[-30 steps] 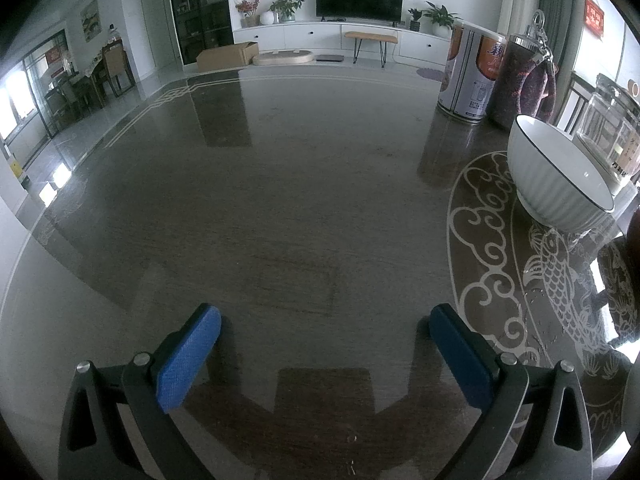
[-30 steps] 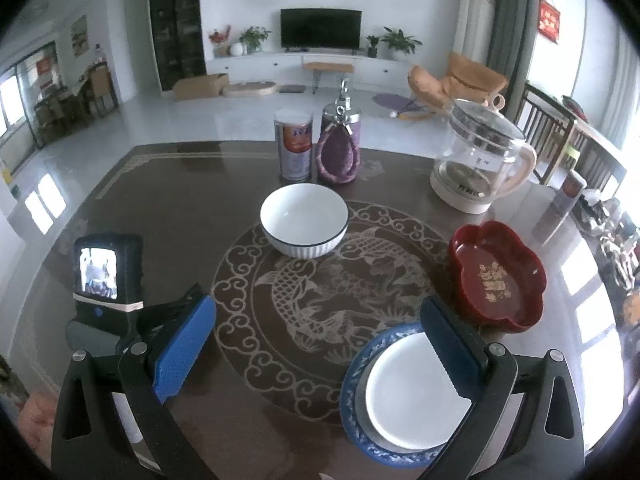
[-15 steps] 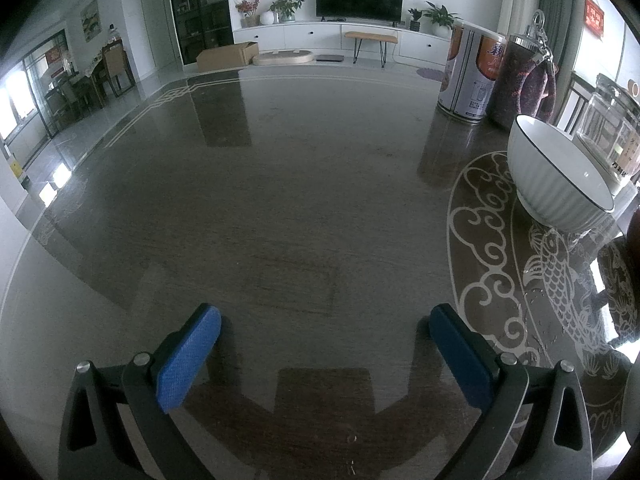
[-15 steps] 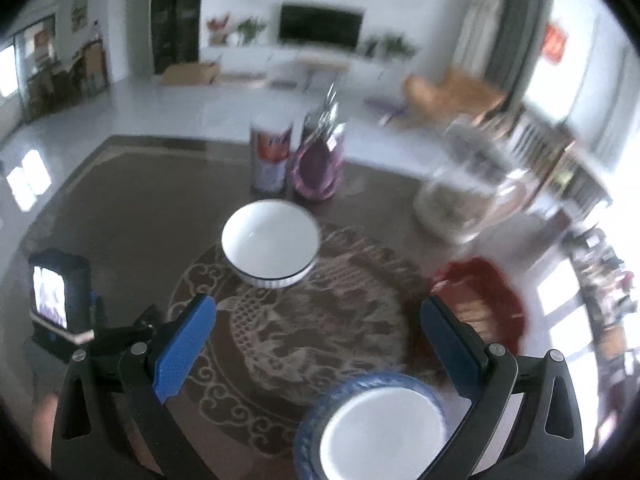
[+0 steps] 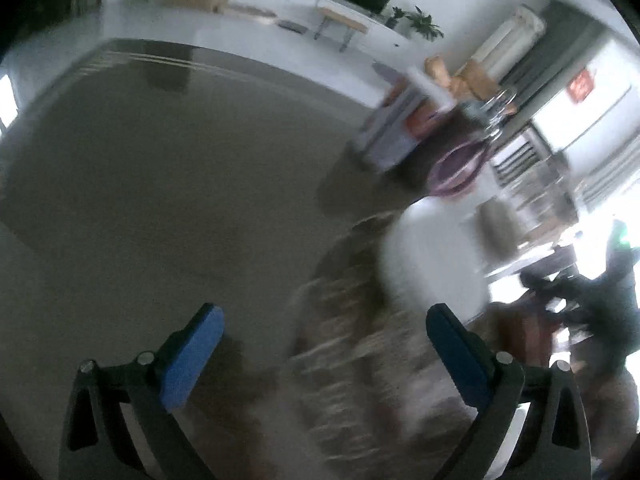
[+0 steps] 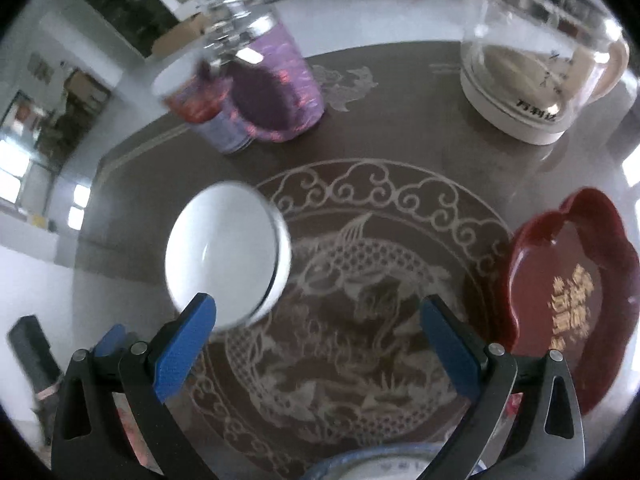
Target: Organize plates and bowls
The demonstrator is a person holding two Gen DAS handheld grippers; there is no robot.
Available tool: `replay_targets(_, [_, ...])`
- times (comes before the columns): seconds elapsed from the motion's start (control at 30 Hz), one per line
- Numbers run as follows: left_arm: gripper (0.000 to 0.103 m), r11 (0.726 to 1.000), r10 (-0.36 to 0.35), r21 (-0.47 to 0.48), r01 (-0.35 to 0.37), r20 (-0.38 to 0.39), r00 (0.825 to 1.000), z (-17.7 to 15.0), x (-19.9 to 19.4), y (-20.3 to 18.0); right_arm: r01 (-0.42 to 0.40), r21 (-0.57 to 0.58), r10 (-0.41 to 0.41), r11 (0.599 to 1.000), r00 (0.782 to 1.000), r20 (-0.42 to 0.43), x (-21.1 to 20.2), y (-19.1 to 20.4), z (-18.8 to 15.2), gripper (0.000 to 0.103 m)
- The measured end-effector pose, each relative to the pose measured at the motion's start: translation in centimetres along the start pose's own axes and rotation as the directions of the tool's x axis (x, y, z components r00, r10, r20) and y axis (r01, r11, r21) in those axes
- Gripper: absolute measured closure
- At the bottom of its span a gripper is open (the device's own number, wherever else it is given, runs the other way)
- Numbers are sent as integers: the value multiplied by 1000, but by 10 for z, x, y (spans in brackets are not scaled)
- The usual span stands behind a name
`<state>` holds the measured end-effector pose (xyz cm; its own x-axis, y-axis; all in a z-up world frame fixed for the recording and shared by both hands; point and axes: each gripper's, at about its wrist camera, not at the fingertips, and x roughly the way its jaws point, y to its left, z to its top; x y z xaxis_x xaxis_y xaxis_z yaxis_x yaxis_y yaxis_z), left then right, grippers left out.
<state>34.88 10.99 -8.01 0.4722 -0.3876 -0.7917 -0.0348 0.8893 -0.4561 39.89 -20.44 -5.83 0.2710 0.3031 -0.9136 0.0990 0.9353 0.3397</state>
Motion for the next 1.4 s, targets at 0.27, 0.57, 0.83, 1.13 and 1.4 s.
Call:
replay_targets(0.27, [32,999,-8,53,15,-122,992,33,51,-39,-41,-33,39,999,998,-56,23,20,16,2])
replay_targets(0.57, [78,999,-18,43,26,-171,985,28,65,-31,21,-67,-26,998,997,-67,53,32,15,3])
replay_targets(0.83, [89,995,3,99,12,-146,989,30,72,-47,35,-80,-42,996,996,-84,75,46,13,83])
replay_targets(1.13, [94,992,26,127,-9,-132,991,22,66,-49,-15,-81,8,997,996,-84,65,43,2,91])
replay_targets(1.4, [93,984,-57,158,79,-138,989,-12,21,-77,-95,-54,91,994,993,-81,10,22,-32,90])
